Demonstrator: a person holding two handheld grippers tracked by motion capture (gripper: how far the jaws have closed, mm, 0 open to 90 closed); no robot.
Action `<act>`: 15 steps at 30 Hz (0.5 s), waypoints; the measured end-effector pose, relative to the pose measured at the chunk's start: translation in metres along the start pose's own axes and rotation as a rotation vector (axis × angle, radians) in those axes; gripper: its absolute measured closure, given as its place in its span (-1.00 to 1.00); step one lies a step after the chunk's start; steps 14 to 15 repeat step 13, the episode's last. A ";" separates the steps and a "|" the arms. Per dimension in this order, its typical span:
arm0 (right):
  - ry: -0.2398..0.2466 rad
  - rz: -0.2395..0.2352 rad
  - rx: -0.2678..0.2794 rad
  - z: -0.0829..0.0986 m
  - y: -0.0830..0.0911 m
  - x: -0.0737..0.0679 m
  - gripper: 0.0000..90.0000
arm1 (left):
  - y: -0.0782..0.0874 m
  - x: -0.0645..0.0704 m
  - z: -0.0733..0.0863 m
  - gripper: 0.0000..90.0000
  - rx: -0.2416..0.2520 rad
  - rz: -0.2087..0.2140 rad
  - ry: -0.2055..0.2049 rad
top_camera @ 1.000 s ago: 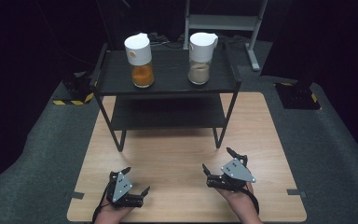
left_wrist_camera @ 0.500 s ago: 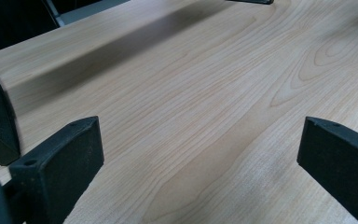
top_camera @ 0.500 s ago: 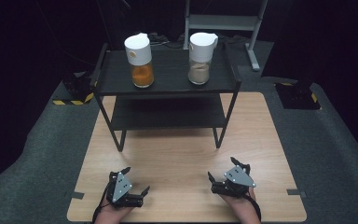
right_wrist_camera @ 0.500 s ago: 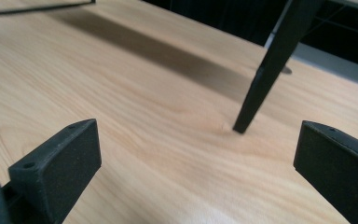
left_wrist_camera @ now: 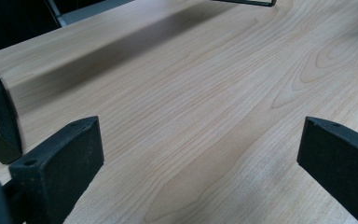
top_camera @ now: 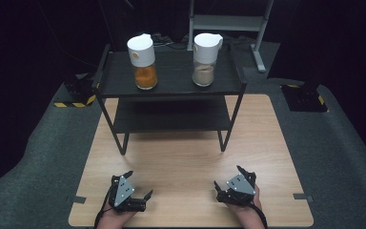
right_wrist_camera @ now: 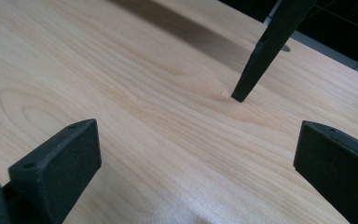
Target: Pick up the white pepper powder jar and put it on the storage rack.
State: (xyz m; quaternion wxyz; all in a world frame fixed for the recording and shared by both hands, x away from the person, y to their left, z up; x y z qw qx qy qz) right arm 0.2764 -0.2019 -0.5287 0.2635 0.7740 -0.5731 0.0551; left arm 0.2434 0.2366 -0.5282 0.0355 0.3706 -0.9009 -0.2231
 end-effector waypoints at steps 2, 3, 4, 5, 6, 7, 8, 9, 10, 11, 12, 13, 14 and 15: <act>0.017 0.003 -0.012 -0.001 0.000 -0.002 -0.99 | -0.001 0.001 0.000 -0.99 -0.005 0.001 -0.002; 0.029 0.003 -0.022 -0.001 0.001 -0.002 -0.99 | -0.001 0.001 -0.001 -0.99 -0.007 0.000 -0.004; 0.036 0.003 -0.030 -0.002 0.001 -0.003 -0.99 | -0.001 0.001 -0.001 -0.98 -0.010 -0.002 -0.009; 0.048 0.003 -0.041 -0.002 0.001 -0.004 -0.99 | -0.001 0.002 -0.001 -0.99 -0.013 -0.001 -0.014; 0.054 0.003 -0.044 -0.002 0.002 -0.004 -0.99 | -0.001 0.002 -0.001 -0.99 -0.014 -0.001 -0.018; 0.057 0.002 -0.045 -0.001 0.002 -0.003 -0.99 | -0.002 0.002 -0.001 -0.98 -0.013 -0.001 -0.019; 0.055 0.001 -0.047 -0.001 0.002 -0.003 -0.99 | -0.002 0.003 -0.001 -0.98 -0.017 -0.003 -0.024; 0.053 0.000 -0.047 -0.001 0.003 -0.003 -0.99 | -0.002 0.003 -0.001 -0.98 -0.018 -0.005 -0.026; 0.050 0.000 -0.048 -0.001 0.003 -0.002 -0.99 | -0.002 0.003 -0.001 -0.99 -0.018 -0.005 -0.028; 0.050 -0.001 -0.048 0.000 0.003 -0.002 -0.99 | -0.002 0.004 -0.001 -0.98 -0.019 -0.006 -0.029; 0.049 -0.001 -0.046 0.000 0.004 -0.002 -0.99 | -0.002 0.004 -0.001 -0.99 -0.020 -0.005 -0.032; 0.048 0.000 -0.046 0.000 0.004 -0.002 -0.99 | -0.002 0.004 -0.002 -0.98 -0.022 -0.003 -0.031; 0.048 0.000 -0.046 0.000 0.004 -0.002 -0.99 | -0.002 0.004 -0.002 -0.98 -0.022 -0.003 -0.031; 0.048 0.000 -0.046 0.000 0.004 -0.002 -0.99 | -0.002 0.004 -0.002 -0.98 -0.022 -0.003 -0.031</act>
Point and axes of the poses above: each handheld gripper's, and its own axes: y roughly backward along the jaws, z roughly out of its underside, x roughly to its right, the point moved 9 cm from there along -y, roughly forward along the jaws, and after that the axes turned 11 degrees about z, right-handed, at the moved point
